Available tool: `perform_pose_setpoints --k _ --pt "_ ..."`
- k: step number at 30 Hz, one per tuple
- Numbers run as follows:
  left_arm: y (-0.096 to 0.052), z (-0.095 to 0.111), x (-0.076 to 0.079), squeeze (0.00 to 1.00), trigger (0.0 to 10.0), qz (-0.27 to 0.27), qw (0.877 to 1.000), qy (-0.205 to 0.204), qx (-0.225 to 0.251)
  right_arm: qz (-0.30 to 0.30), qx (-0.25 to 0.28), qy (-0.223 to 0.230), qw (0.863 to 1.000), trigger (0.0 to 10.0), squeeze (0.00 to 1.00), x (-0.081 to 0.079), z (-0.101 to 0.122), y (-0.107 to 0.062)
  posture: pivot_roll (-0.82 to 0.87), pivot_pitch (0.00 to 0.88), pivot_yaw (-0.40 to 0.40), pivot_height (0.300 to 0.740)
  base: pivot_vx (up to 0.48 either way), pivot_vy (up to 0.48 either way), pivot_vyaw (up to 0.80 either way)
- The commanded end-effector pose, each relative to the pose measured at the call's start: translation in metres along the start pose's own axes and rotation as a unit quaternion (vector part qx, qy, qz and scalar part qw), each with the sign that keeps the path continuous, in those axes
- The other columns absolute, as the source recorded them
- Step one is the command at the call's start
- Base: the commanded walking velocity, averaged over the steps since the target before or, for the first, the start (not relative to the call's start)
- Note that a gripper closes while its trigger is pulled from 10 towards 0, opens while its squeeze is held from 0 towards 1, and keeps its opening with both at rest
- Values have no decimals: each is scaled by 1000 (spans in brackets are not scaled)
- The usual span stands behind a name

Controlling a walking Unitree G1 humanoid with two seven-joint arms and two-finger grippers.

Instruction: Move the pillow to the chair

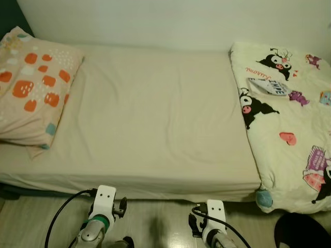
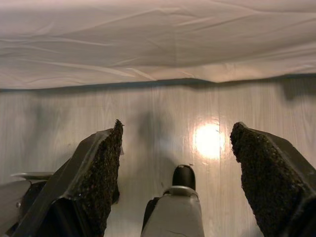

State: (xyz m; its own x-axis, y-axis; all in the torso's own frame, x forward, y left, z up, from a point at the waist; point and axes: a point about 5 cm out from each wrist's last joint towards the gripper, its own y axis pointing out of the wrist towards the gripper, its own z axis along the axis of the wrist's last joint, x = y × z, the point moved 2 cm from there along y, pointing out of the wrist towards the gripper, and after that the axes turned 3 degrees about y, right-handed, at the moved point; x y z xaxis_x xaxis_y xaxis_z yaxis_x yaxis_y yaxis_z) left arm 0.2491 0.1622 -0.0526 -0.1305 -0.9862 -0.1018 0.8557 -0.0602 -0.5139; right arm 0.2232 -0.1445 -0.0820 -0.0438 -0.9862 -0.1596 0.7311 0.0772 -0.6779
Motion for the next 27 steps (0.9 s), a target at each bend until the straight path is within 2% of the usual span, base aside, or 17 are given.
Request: perform_pose_setpoints --k 1,5,11,15,27 --pt "-4 -9 0 0 10000 -1 1000 -2 -13 -7 -12 5 1000 10000 0 3 -8 -2 54 64 45 740 296 0 0" --pt "-4 -8 -1 0 10000 -1 1000 -1 -13 -4 -15 5 1000 10000 0 2 -8 -2 55 63 46 740 302 0 0" --pt "-4 -8 -2 0 10000 1 1000 0 -12 -5 -14 10 1000 10000 0 2 -8 -2 56 62 47 740 298 0 -800" --pt "-3 -7 -2 0 10000 1 1000 0 -10 -7 -12 7 1000 10000 0 2 -8 -2 56 60 48 740 271 0 0" --pt "-4 -6 -5 0 10000 15 1000 2 -1 -6 -13 4 1000 10000 0 1 -8 -2 59 57 45 740 0 0 0"
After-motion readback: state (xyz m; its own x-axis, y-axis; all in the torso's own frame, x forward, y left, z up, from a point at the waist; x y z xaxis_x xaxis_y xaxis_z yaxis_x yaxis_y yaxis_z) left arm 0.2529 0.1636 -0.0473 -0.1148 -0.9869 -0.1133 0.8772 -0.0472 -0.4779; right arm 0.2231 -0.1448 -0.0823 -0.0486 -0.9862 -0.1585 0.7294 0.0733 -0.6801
